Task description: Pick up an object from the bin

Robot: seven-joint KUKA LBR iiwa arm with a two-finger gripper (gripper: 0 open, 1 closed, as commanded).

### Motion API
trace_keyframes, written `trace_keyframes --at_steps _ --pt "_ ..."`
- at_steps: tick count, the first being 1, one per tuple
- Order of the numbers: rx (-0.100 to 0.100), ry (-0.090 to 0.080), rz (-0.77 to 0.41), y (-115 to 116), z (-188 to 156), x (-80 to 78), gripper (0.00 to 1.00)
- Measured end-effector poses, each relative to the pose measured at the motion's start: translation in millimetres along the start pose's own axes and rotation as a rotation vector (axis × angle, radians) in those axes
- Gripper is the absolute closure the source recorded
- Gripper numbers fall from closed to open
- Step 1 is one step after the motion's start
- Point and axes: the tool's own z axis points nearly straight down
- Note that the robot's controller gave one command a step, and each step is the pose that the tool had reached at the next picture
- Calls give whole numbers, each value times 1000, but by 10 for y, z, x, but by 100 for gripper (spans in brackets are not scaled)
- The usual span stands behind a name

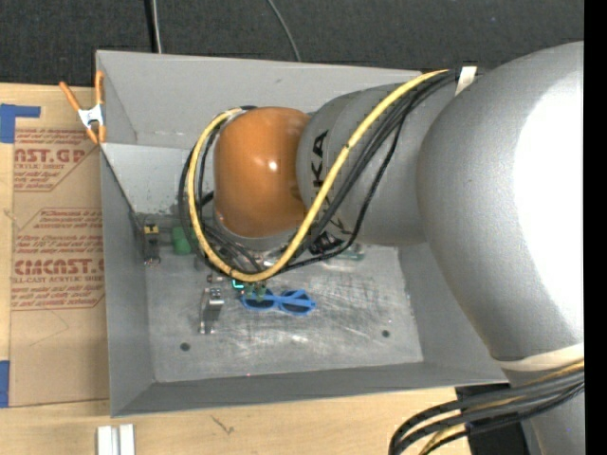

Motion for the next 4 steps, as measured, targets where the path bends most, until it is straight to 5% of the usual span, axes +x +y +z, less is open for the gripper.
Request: trace_keyframes --at_steps 1,2,3,4 --pt "-2 -13 -62 -388 598 468 0" --pt "-4 -20 32 -474 -516 -265 0" --pt "3 -3 -286 -1150 46 -36 0" --pt "-4 -15 -49 -1433 658 -18 0"
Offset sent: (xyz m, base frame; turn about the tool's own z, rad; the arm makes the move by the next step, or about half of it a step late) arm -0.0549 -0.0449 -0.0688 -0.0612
